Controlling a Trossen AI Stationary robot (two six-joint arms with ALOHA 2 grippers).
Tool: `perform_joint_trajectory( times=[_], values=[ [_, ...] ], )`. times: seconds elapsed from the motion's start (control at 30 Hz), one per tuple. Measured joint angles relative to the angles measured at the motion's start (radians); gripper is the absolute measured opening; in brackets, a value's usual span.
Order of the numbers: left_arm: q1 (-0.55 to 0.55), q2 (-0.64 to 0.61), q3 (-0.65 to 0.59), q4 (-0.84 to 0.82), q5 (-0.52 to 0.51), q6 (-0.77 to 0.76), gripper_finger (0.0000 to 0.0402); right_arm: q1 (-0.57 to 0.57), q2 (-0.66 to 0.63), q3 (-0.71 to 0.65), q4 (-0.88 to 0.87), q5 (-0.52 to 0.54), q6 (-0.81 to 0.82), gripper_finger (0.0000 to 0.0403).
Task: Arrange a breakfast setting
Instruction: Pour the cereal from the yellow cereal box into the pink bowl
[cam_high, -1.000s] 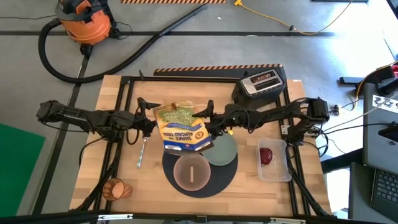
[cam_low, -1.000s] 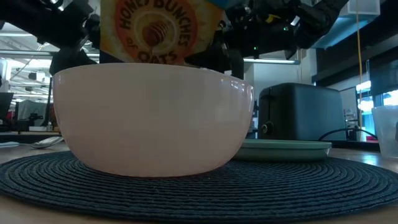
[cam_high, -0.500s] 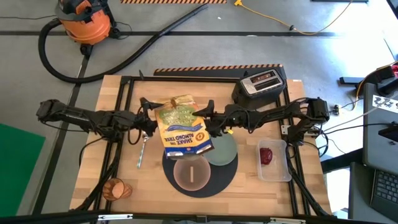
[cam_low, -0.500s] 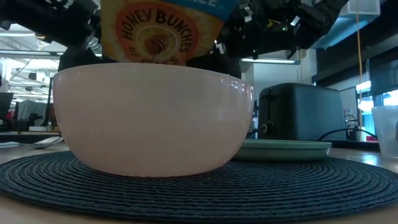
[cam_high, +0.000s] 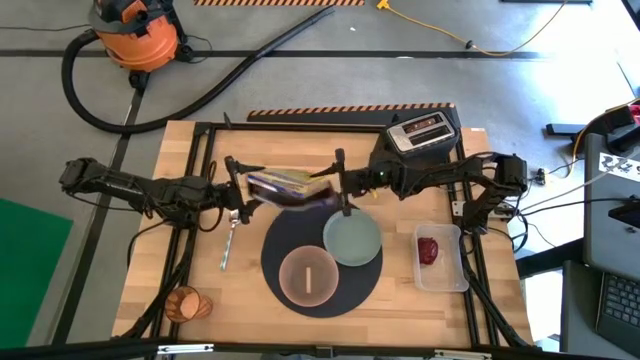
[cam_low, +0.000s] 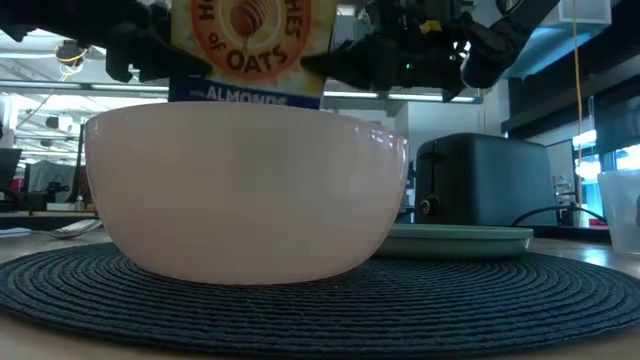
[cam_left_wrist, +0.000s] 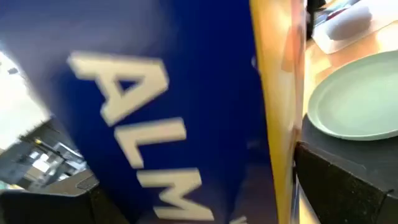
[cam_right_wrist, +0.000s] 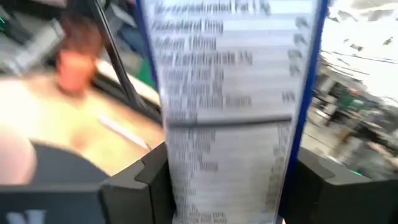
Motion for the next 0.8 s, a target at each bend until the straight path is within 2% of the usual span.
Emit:
perform_joint_trajectory(
  times=[0.1, 0.33, 0.57, 0.8],
  values=[
    [0.000, 0.001, 0.000, -0.003, -0.003, -0.036, 0.0380, -0.028, 0.000, 0.000, 0.093, -0.108, 0.116, 0.0202],
    [0.004, 0.004, 0.000, 0.045, 0.009, -0.135, 0.0380, -0.032, 0.000, 0.000, 0.186, -0.137, 0.143, 0.0202],
    [0.102, 0.080, 0.000, 0.070, 0.150, -0.238, 0.0380, -0.032, 0.000, 0.000, 0.196, -0.171, 0.165, 0.0202],
    [0.187, 0.178, 0.000, 0.162, 0.263, -0.274, 0.0359, -0.033, -0.002, 0.000, 0.323, -0.215, 0.226, 0.0202]
  ],
)
